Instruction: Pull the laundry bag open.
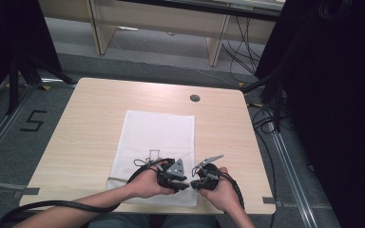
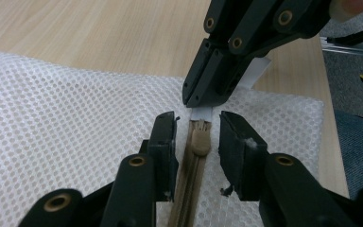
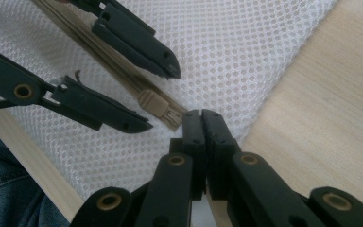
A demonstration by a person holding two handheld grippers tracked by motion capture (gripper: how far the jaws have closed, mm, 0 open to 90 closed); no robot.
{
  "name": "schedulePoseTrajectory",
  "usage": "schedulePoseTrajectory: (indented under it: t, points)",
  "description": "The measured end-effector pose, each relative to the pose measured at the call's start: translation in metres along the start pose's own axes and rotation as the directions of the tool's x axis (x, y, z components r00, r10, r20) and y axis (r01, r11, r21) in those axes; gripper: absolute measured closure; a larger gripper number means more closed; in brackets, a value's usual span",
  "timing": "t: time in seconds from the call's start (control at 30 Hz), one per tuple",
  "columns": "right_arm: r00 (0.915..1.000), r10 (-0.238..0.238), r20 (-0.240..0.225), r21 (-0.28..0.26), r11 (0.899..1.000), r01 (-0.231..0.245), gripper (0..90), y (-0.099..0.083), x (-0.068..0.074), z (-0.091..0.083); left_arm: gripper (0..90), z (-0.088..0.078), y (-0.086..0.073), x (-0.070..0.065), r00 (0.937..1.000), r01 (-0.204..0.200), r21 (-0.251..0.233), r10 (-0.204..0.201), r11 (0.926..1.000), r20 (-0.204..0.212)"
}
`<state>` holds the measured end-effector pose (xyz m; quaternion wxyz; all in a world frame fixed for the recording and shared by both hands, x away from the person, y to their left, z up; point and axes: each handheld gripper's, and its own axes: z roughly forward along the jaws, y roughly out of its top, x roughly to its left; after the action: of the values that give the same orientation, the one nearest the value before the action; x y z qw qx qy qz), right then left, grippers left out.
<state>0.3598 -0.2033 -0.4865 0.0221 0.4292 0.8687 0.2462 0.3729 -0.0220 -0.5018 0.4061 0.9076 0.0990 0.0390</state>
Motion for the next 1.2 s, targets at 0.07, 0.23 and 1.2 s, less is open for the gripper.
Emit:
schedulePoseTrajectory:
  t: [0.07,0.23,1.2]
  points:
    - [1.0000,0.001,0.000,-0.002,1.000,-0.001,89.3,-0.0001,-0.0001,0.0000,68.9,0.0020,0.0003,-0.0018,0.9999,-0.011,0.014,0.011,0.9999,0.000]
    - [1.0000,-0.001,0.003,-0.002,1.000,0.001,89.2,-0.0003,0.0004,0.0001,75.1,0.0044,0.0018,-0.0047,0.9976,-0.068,0.037,0.069,0.9970,-0.003]
    - [0.9999,-0.002,0.014,0.002,1.000,0.002,90.0,0.0002,0.0015,0.0006,81.8,0.0032,0.0027,-0.0024,1.0000,-0.001,0.022,0.000,0.9998,0.008]
